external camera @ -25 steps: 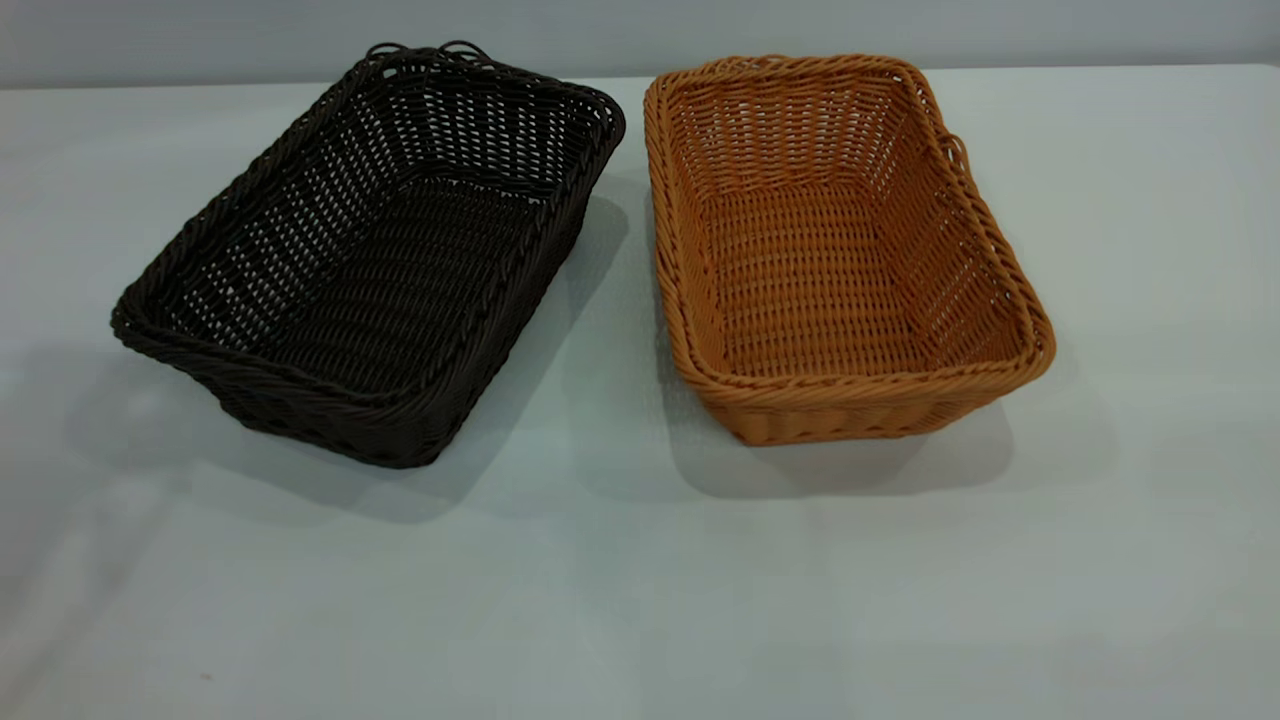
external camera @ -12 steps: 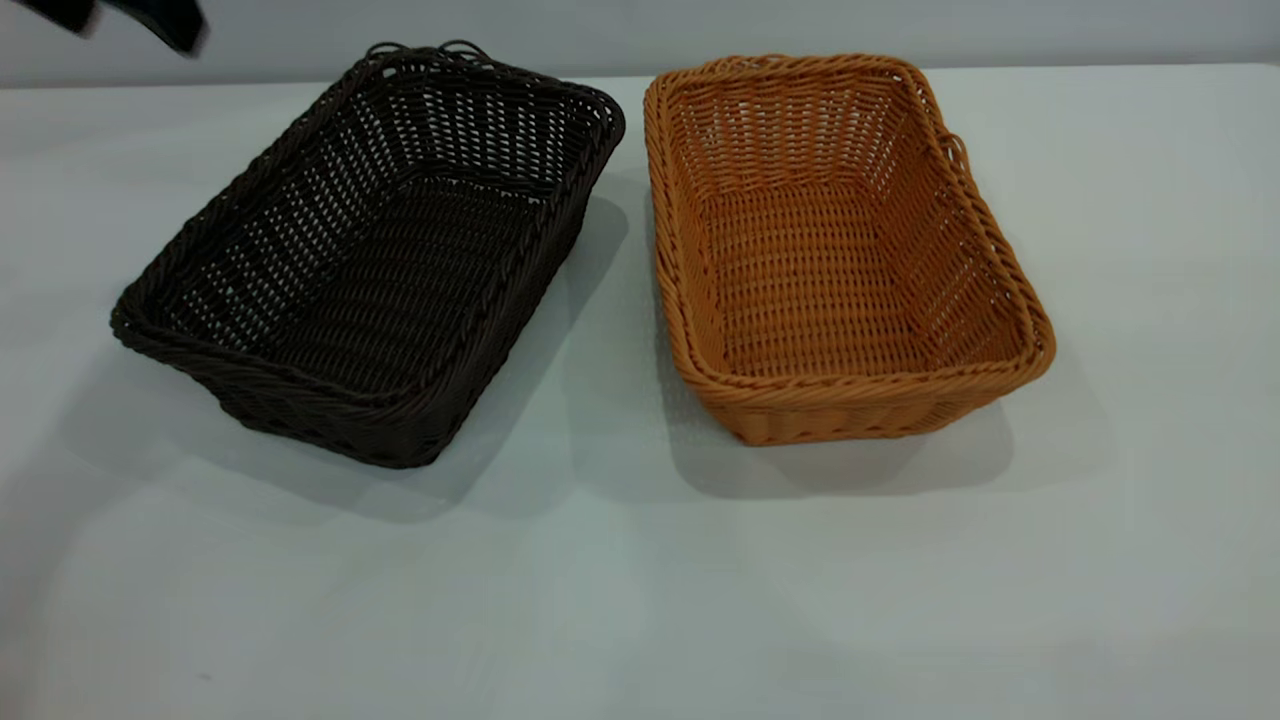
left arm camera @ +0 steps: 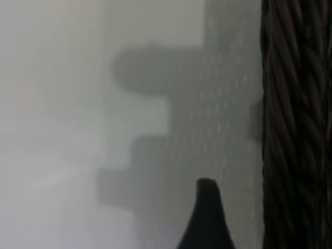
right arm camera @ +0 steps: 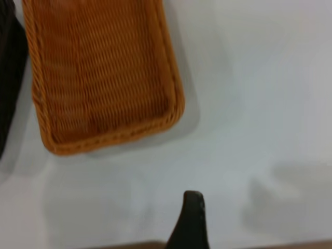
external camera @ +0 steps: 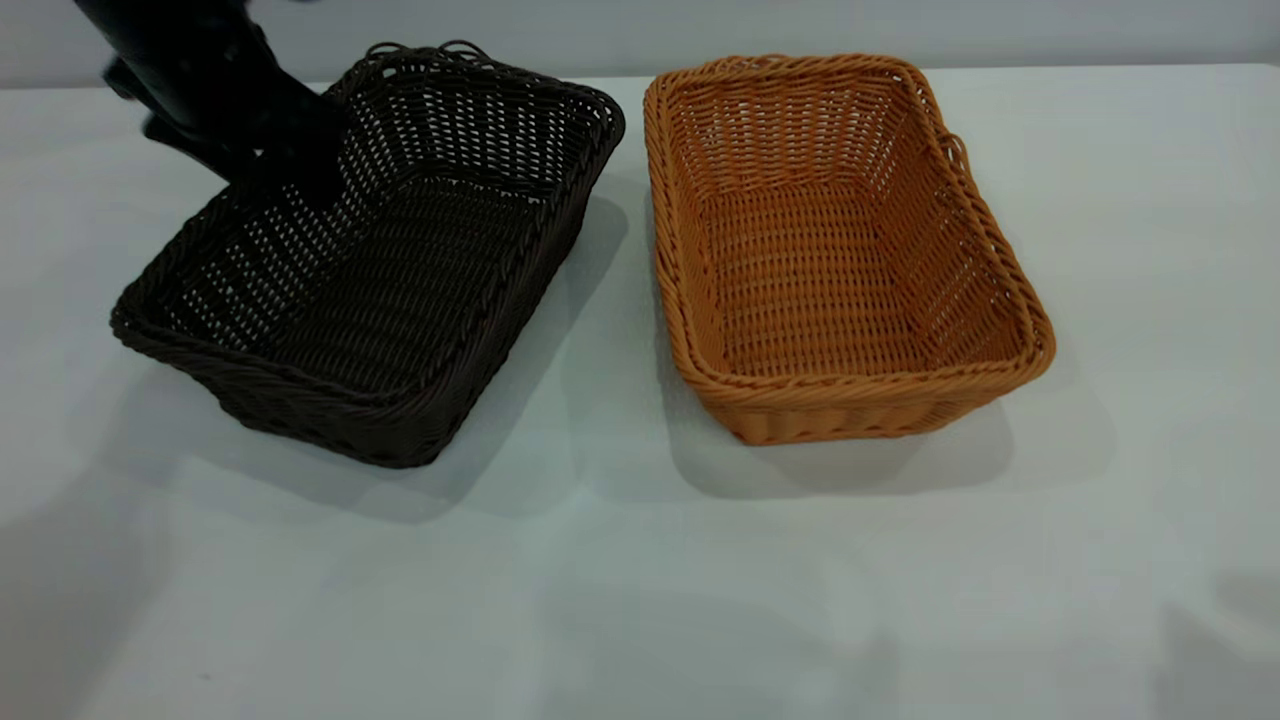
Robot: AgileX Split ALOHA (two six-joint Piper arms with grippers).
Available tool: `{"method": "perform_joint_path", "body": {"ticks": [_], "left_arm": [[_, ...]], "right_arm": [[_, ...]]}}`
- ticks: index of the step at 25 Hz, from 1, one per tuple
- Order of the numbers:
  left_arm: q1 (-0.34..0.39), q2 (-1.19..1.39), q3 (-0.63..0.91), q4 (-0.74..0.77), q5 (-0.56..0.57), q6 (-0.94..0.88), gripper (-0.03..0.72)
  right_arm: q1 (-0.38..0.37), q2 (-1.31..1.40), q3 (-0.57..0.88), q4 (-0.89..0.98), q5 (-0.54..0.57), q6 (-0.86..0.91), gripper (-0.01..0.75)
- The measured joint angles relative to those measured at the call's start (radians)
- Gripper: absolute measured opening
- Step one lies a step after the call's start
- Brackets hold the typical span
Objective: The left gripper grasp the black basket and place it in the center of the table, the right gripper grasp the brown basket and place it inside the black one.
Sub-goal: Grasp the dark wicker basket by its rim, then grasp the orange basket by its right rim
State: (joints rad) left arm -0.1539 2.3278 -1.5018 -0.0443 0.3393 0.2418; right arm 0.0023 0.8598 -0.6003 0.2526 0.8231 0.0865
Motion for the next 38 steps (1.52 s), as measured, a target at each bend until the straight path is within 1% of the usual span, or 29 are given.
{"method": "perform_joint_path", "body": {"ticks": [2,4,7,9,10,11,13,15,18,20,22,27,33,38], "left_arm": [[0.000,0.037,-0.025,-0.001,0.001,0.000,0.477],[0.000,0.067,-0.030,-0.001,0.000,0.000,0.410],[0.000,0.084,-0.032,-0.001,-0.006,-0.002,0.267],[0.000,0.083,-0.038,-0.004,-0.016,0.010,0.209],[0.000,0.080,-0.042,-0.008,-0.008,0.029,0.124],[0.000,0.074,-0.047,-0.014,0.002,0.044,0.087],[0.000,0.057,-0.065,-0.018,0.025,0.074,0.085],[0.000,0.027,-0.075,-0.015,0.044,0.092,0.085],[0.004,-0.020,-0.076,0.002,0.045,0.112,0.084],[0.007,-0.049,-0.076,0.007,0.046,0.126,0.084],[0.011,-0.076,-0.076,0.009,0.052,0.134,0.084],[0.013,-0.092,-0.077,0.009,0.010,0.136,0.084],[0.013,-0.092,-0.077,0.009,0.004,0.137,0.084],[0.013,-0.092,-0.077,0.009,-0.002,0.159,0.083]], "right_arm": [[0.000,0.076,0.000,0.032,-0.023,-0.020,0.594],[0.000,0.154,0.000,0.078,-0.051,-0.049,0.594],[0.000,0.262,0.000,0.167,-0.097,-0.116,0.594],[0.000,0.332,-0.002,0.234,-0.129,-0.161,0.594],[0.000,0.371,-0.003,0.274,-0.142,-0.189,0.594],[0.000,0.410,-0.010,0.314,-0.150,-0.217,0.594],[0.005,0.485,-0.029,0.383,-0.162,-0.265,0.594],[0.033,0.567,-0.053,0.440,-0.183,-0.303,0.594],[0.110,0.690,-0.104,0.496,-0.225,-0.325,0.594],[0.150,0.772,-0.141,0.546,-0.253,-0.315,0.594],[0.173,0.856,-0.166,0.619,-0.273,-0.291,0.594],[0.177,1.027,-0.215,0.781,-0.274,-0.278,0.588],[0.177,1.202,-0.261,0.955,-0.267,-0.276,0.581],[0.177,1.298,-0.281,1.121,-0.280,-0.273,0.577]]}}
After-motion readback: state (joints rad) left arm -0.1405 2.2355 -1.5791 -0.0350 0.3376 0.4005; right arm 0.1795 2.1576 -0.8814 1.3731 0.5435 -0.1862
